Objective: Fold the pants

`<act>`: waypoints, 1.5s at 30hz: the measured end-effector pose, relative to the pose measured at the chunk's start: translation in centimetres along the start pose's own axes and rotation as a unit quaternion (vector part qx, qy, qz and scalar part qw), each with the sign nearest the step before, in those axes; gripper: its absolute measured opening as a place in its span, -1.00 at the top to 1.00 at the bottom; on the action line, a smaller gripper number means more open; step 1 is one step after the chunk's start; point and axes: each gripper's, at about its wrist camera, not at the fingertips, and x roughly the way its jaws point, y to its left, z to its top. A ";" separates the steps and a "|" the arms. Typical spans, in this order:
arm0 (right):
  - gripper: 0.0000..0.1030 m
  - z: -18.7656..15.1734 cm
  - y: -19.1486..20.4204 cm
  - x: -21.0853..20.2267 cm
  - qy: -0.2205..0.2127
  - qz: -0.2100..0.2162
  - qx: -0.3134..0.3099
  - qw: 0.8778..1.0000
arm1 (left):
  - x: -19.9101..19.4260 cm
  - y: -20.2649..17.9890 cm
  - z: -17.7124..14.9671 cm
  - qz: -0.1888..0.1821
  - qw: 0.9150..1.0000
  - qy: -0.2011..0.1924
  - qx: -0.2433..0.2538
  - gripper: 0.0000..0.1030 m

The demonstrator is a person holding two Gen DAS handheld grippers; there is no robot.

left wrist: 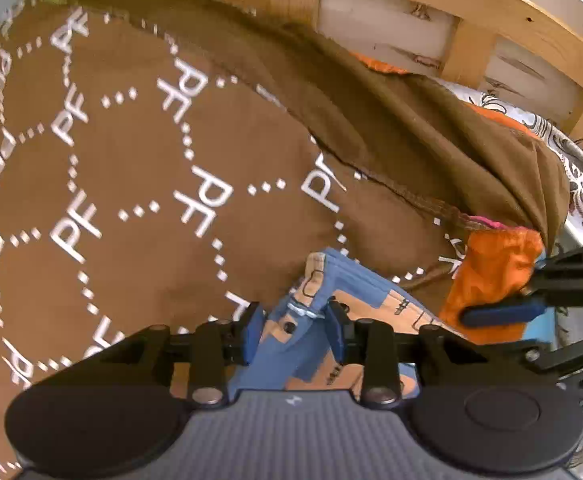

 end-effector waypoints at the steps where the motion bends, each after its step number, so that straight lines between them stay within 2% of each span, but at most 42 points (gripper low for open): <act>1: 0.45 0.0 -0.3 0.2 0.005 0.006 0.012 1.000 | 0.3 0.1 0.0 -0.007 1.000 0.006 -0.007 0.27; 4: 0.47 0.0 -1.1 0.7 0.016 0.026 0.042 0.999 | 0.6 0.3 0.2 -0.012 1.000 0.013 -0.007 0.31; 5: 0.51 0.0 -1.2 0.8 0.019 0.031 0.048 0.998 | 0.7 0.3 0.2 -0.015 1.000 0.013 -0.007 0.43; 6: 0.59 0.0 -1.2 0.9 0.021 0.035 0.052 0.998 | 0.6 0.2 0.1 -0.019 1.000 0.014 -0.008 0.57; 9: 0.88 0.0 -1.2 0.5 0.008 0.038 0.052 0.998 | 0.9 -0.4 0.4 -0.011 1.000 0.011 -0.005 0.62; 11: 0.90 0.2 -0.6 -0.3 -0.013 0.022 0.034 0.999 | 0.4 -0.7 0.4 -0.003 1.000 -0.001 0.002 0.66; 14: 0.90 0.8 0.3 -1.8 -0.054 -0.018 -0.012 0.998 | -0.8 -0.6 0.3 -0.008 1.000 -0.026 -0.012 0.68; 17: 0.91 1.0 -0.2 -2.4 -0.063 -0.021 -0.003 0.998 | -0.9 -0.7 0.4 -0.014 0.999 -0.030 -0.013 0.68; 24: 0.92 0.8 0.4 -2.5 -0.063 -0.053 -0.041 0.996 | -0.4 -1.4 0.4 -0.007 0.999 -0.033 -0.002 0.66; 28: 0.87 0.5 0.6 -1.5 -0.036 -0.068 -0.066 0.995 | 0.6 -1.8 -0.4 0.005 1.000 -0.028 0.007 0.46; 31: 0.73 0.6 0.2 -1.8 -0.048 -0.066 -0.053 0.995 | 0.2 -1.4 -0.3 0.007 0.999 -0.032 -0.011 0.25; 32: 0.66 0.7 0.3 -2.1 -0.062 -0.064 -0.051 0.995 | -0.2 -1.1 -0.2 0.008 0.999 -0.041 -0.019 0.04; 33: 0.50 0.7 0.5 -2.5 -0.081 -0.065 -0.052 0.993 | -0.9 -0.9 -0.2 0.012 0.998 -0.061 -0.030 -0.19; 34: 0.37 0.7 0.8 -2.7 -0.094 -0.064 -0.061 0.992 | -1.6 -0.8 -0.3 0.016 0.996 -0.080 -0.040 -0.28; 36: 0.32 0.5 1.5 -2.5 -0.104 -0.066 -0.085 0.989 | -2.3 -0.6 -0.5 0.021 0.993 -0.097 -0.061 -0.53; 39: 0.32 0.1 2.5 -1.4 -0.087 -0.069 -0.126 0.986 | -2.3 -1.1 -1.1 0.043 0.992 -0.086 -0.075 -0.61; 41: 0.32 -0.5 2.9 0.1 -0.050 -0.109 -0.170 0.978 | -2.7 -1.6 -2.2 0.067 0.991 -0.076 -0.086 -0.72; 45: 0.33 -0.5 2.9 0.1 -0.050 -0.129 -0.184 0.973 | -5.2 -2.2 -7.1 0.091 0.987 -0.052 -0.124 -0.74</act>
